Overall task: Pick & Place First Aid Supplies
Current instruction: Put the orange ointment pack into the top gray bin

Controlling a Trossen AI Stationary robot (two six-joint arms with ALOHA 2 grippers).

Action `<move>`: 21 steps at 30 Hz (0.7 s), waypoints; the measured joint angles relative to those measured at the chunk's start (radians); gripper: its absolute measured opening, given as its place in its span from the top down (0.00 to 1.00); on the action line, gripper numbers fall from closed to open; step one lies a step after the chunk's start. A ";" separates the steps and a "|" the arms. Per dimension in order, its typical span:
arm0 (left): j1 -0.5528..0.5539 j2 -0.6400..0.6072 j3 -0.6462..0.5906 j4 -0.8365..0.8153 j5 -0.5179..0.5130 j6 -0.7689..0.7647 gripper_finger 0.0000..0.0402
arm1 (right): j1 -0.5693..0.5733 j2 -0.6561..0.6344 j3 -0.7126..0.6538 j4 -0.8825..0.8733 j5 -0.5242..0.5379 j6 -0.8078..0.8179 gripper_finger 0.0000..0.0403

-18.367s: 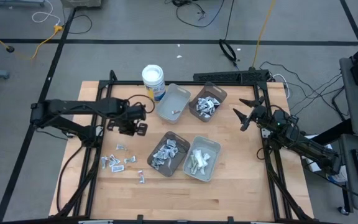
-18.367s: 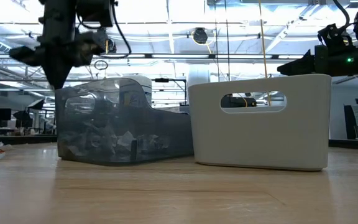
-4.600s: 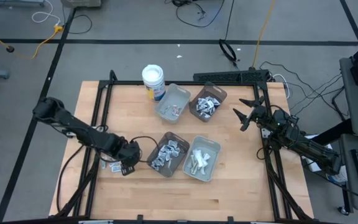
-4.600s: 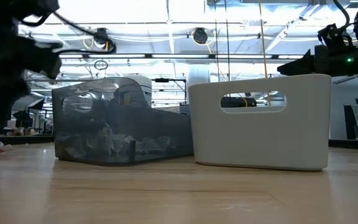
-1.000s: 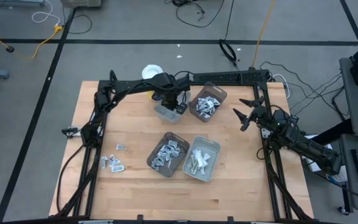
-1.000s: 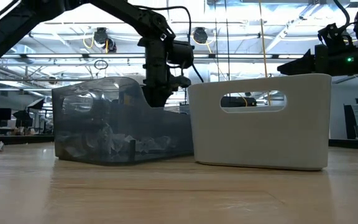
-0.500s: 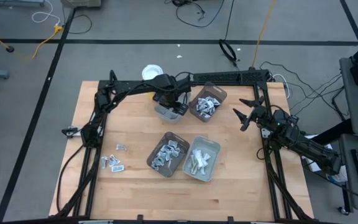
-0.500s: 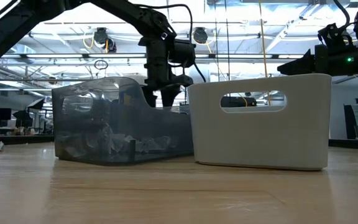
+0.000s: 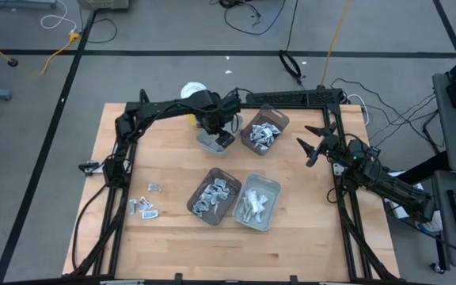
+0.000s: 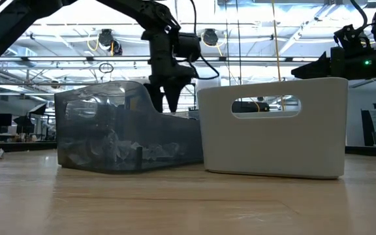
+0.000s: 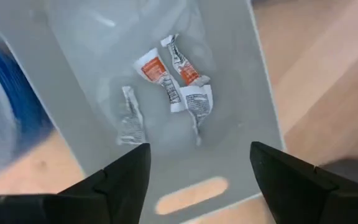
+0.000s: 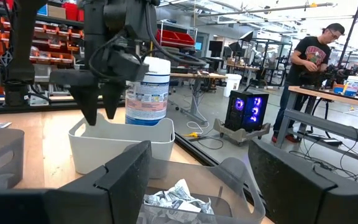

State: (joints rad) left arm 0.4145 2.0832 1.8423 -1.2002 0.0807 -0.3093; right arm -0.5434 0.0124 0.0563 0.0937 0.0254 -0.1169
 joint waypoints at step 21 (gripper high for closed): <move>-0.142 -0.332 -0.384 0.047 -0.003 0.499 0.31 | 0.000 0.000 0.000 -0.001 0.000 0.000 0.35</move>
State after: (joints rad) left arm 0.2724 1.7516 1.4588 -1.1529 0.0780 0.1894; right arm -0.5434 0.0124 0.0559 0.0930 0.0253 -0.1170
